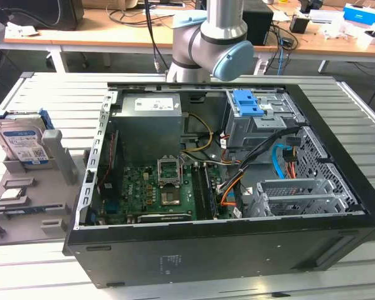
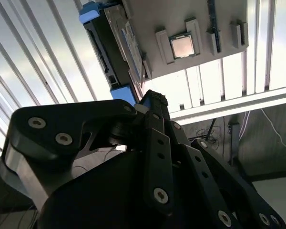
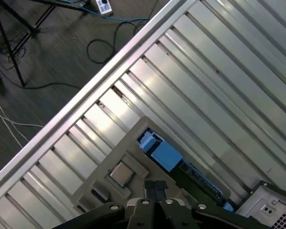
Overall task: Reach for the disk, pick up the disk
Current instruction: 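Pick up the disk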
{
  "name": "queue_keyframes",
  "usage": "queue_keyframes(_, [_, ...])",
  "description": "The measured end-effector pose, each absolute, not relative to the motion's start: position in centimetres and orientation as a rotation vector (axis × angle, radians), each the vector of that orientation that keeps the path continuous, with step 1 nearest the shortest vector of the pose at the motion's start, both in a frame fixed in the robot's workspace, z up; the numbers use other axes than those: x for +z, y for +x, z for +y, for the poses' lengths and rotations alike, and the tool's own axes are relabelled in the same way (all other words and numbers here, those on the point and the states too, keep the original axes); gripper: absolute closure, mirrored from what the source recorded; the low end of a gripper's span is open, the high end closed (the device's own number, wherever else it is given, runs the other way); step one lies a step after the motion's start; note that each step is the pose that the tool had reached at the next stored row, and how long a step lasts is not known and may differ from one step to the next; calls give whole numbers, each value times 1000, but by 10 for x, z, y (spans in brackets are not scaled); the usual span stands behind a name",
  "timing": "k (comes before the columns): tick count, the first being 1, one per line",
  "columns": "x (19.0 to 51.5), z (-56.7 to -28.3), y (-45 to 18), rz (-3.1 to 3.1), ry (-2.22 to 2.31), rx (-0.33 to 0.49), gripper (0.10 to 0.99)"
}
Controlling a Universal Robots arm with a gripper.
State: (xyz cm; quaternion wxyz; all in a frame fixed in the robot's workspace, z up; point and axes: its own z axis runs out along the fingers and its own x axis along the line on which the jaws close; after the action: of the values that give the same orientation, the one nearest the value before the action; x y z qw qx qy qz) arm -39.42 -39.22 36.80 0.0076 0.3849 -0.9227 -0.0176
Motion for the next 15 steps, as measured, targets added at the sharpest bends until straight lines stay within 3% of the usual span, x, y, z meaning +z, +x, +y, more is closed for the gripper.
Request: queue_keyframes(15, [368, -392, -394, -2747, 1485, -52, 980])
